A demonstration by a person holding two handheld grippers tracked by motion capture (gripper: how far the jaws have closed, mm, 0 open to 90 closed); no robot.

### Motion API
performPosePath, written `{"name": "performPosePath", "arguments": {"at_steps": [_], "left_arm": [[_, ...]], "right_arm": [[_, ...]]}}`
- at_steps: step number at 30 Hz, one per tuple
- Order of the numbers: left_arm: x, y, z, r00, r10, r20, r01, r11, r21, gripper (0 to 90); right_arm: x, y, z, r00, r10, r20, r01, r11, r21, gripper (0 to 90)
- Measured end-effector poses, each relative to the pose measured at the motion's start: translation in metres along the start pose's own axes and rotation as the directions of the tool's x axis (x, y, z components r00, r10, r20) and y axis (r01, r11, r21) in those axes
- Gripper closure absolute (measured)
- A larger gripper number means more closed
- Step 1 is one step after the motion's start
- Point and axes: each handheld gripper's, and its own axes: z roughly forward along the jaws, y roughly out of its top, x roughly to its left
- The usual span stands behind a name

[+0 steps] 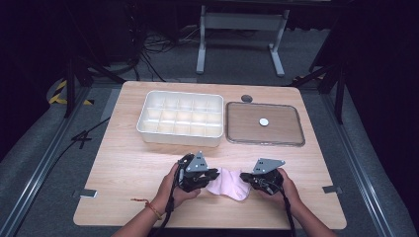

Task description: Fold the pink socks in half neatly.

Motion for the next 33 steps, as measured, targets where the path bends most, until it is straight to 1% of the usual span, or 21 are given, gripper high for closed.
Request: {"name": "performPosePath", "arguments": {"at_steps": [1,4,6,7,10,11,12,14,18,21,24,26,27,30,33], "left_arm": [[-0.003,0.002,0.001,0.9998,0.021,-0.001,-0.021,0.9997,0.010,82.3],[-0.005,0.006,0.006,0.9994,0.033,0.005,-0.033,0.9993,0.015,82.2],[-0.006,0.009,0.012,0.9989,0.046,0.008,-0.046,0.9986,0.025,82.2],[-0.006,0.010,0.014,0.9982,0.058,0.009,-0.059,0.9976,0.037,82.2],[-0.007,0.012,0.019,0.9981,0.061,0.009,-0.061,0.9970,0.047,82.2],[-0.008,0.013,0.022,0.9982,0.059,0.010,-0.059,0.9971,0.048,82.1],[-0.008,0.014,0.023,0.9978,0.066,0.006,-0.067,0.9960,0.059,82.1],[-0.008,0.015,0.028,0.9978,0.064,0.012,-0.065,0.9961,0.059,82.1],[-0.009,0.015,0.032,0.9975,0.070,0.009,-0.070,0.9947,0.075,82.1],[-0.008,0.014,0.032,0.9984,0.056,0.008,-0.056,0.9962,0.066,81.9],[-0.007,0.015,0.033,0.9983,0.058,0.008,-0.059,0.9956,0.073,81.6],[-0.009,0.016,0.036,0.9981,0.061,0.006,-0.062,0.9946,0.084,81.2],[-0.009,0.017,0.037,0.9976,0.069,0.008,-0.069,0.9936,0.089,81.1],[-0.013,0.020,0.045,0.9968,0.079,0.013,-0.080,0.9911,0.106,80.5],[-0.017,0.022,0.054,0.9952,0.097,0.007,-0.097,0.9859,0.136,79.9]], "right_arm": [[0.000,0.000,0.001,1.0000,0.002,-0.004,-0.002,1.000,-0.003,87.3],[-0.001,0.001,0.004,0.9999,0.004,-0.010,-0.004,1.000,-0.010,87.6],[0.000,0.001,0.005,1.0000,0.002,-0.009,-0.002,1.000,-0.013,87.7],[0.000,0.002,0.006,0.9999,0.001,-0.010,-0.002,1.000,-0.015,87.7],[0.001,0.002,0.007,0.9999,0.006,-0.011,-0.006,1.000,-0.013,87.7],[0.001,0.003,0.007,0.9999,0.002,-0.016,-0.002,1.000,-0.015,87.8],[0.001,0.003,0.008,0.9998,0.004,-0.018,-0.004,1.000,-0.017,87.7],[0.002,0.005,0.009,0.9998,-0.002,-0.019,0.002,1.000,-0.016,87.8],[0.002,0.006,0.010,0.9997,-0.008,-0.022,0.008,1.000,-0.019,86.2],[-0.001,0.005,0.004,0.9999,0.004,-0.012,-0.004,1.000,-0.027,86.4],[-0.006,0.002,0.002,0.9997,0.023,-0.011,-0.023,1.000,-0.018,86.9],[-0.007,0.001,0.004,0.9996,0.025,-0.013,-0.025,1.000,-0.011,87.2],[-0.006,0.001,0.005,0.9997,0.021,-0.015,-0.021,1.000,-0.004,87.4],[-0.006,0.001,0.007,0.9996,0.022,-0.018,-0.022,1.000,-0.004,88.0],[-0.005,0.001,0.007,0.9993,0.031,-0.022,-0.031,1.000,-0.005,88.2]]}}
